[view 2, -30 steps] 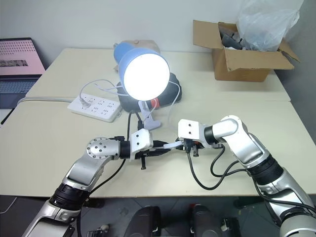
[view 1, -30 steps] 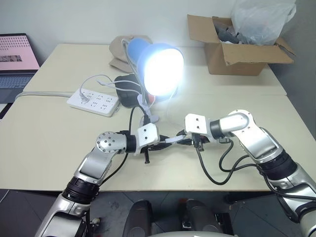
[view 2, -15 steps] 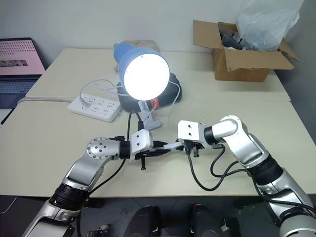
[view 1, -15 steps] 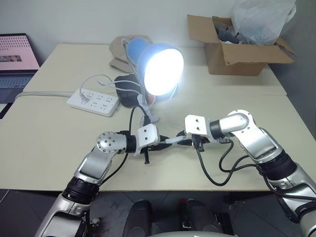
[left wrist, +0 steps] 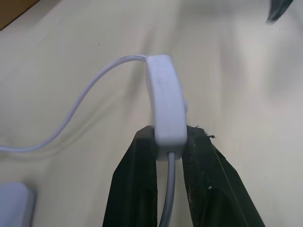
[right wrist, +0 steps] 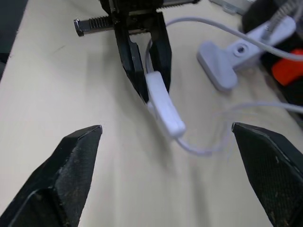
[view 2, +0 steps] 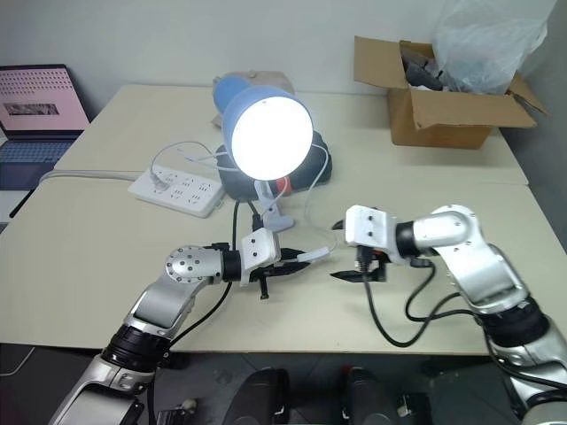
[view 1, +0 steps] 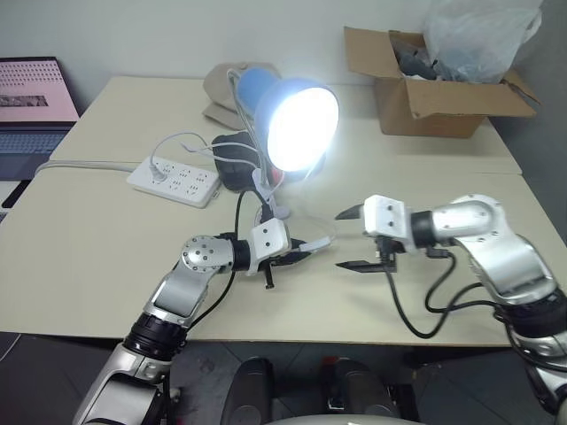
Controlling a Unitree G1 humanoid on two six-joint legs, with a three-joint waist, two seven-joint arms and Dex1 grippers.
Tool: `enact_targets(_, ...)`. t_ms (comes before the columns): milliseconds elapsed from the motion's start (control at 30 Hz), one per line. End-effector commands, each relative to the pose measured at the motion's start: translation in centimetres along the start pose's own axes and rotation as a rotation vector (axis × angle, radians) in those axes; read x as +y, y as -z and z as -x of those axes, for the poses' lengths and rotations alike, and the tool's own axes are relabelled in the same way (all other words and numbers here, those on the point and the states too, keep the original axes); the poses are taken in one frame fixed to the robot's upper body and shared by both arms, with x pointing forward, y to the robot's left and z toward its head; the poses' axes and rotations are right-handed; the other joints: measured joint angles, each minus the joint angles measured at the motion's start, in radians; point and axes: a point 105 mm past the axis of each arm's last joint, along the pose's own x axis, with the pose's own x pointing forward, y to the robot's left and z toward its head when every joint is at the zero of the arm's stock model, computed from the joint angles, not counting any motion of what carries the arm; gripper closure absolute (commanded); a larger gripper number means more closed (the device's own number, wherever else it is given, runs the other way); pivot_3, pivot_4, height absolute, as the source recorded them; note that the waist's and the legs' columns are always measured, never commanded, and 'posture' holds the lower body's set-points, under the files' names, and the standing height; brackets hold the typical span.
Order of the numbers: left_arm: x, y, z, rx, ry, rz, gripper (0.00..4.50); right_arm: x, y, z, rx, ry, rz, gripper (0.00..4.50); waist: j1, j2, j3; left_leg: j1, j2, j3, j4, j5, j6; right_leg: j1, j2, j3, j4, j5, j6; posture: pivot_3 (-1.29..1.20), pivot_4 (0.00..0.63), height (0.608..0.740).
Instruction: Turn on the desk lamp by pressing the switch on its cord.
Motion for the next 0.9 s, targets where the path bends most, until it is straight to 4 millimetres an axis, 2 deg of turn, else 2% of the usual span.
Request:
enact_targets(33,1.7,-0.4,-1.5,0.001,-0.077,-0.053,4.09,0.0,0.6,2.7,0.022,0.167,-0.064,0.00,0.008,0.000,0.000,0.000,0.000,0.000,0.000,0.000,0.000,0.000,0.000,0.000,0.000,0.000,0.000,0.00,0.150,0.740)
enact_targets(200,3.0,0.1,-3.2,0.024,-0.105,-0.085,4.09,1.6,0.6,3.9,-0.014,0.290,-0.152,0.00,0.001,0.000,0.000,0.001,0.001,-0.001,0.000,0.000,0.000,0.000,0.002,0.000,0.001,0.000,0.000,0.00,0.150,0.740)
enact_targets(333,3.3,0.4,-4.0,0.031,-0.079,-0.078,4.09,2.4,1.0,4.5,-0.004,0.348,-0.195,0.00,-0.004,0.000,0.000,0.001,0.001,-0.001,0.000,0.000,0.000,0.000,0.002,0.000,0.001,0.000,0.000,0.00,0.150,0.740)
enact_targets(400,3.5,0.1,-4.4,0.018,-0.068,-0.067,3.39,3.1,1.5,4.6,0.019,0.370,-0.213,0.00,-0.006,0.000,0.000,0.001,0.000,-0.001,0.000,0.000,0.000,0.000,0.001,0.000,0.001,0.000,0.000,0.00,0.150,0.740)
enact_targets(467,3.5,0.0,-4.3,0.007,-0.043,-0.053,3.10,3.6,1.8,4.7,0.032,0.385,-0.228,0.00,-0.007,0.000,0.000,0.001,0.000,-0.001,0.000,0.000,0.000,0.000,0.001,0.000,0.000,0.000,0.000,0.00,0.150,0.740)
enact_targets(500,3.4,0.0,-4.0,0.003,-0.032,-0.044,2.73,3.6,1.8,4.7,0.033,0.388,-0.232,0.00,-0.007,0.000,0.000,0.001,0.000,-0.001,0.000,0.000,0.000,0.000,0.001,0.000,0.000,0.000,0.001,0.00,0.150,0.740)
enact_targets(533,3.3,0.0,-3.8,0.001,-0.025,-0.038,2.65,3.7,1.9,4.6,0.032,0.391,-0.235,0.00,-0.007,0.000,0.000,0.000,0.000,-0.002,0.000,0.000,0.000,0.000,0.001,-0.001,0.000,0.000,0.001,0.00,0.150,0.740)
enact_targets(667,3.0,-0.4,-2.5,-0.017,-0.006,-0.036,1.67,3.5,2.1,4.6,0.031,0.396,-0.240,0.00,-0.014,-0.001,0.000,0.001,0.000,-0.001,0.000,0.000,0.000,0.000,0.001,0.000,0.000,0.000,0.001,0.00,0.150,0.740)
enact_targets(700,3.0,-0.5,-2.2,-0.020,-0.005,-0.035,1.61,3.5,2.2,4.6,0.031,0.396,-0.240,0.00,-0.014,0.000,0.000,0.001,0.000,-0.001,0.000,0.000,0.000,0.000,0.001,0.000,0.001,0.000,0.001,0.00,0.150,0.740)
enact_targets(733,3.0,-0.6,-1.9,-0.021,-0.005,-0.037,1.35,3.4,2.2,4.5,0.030,0.394,-0.240,0.00,-0.014,0.000,0.000,0.001,0.000,-0.002,0.000,0.000,0.000,0.000,0.002,0.000,0.001,0.000,0.001,0.00,0.150,0.740)
enact_targets(900,2.8,-0.8,3.2,-0.016,-0.117,-0.063,0.41,2.3,2.8,4.2,0.008,0.387,-0.193,0.00,-0.025,-0.001,0.000,0.001,0.001,-0.001,-0.001,0.000,0.000,0.000,0.002,0.001,0.000,0.000,0.001,0.00,0.150,0.740)
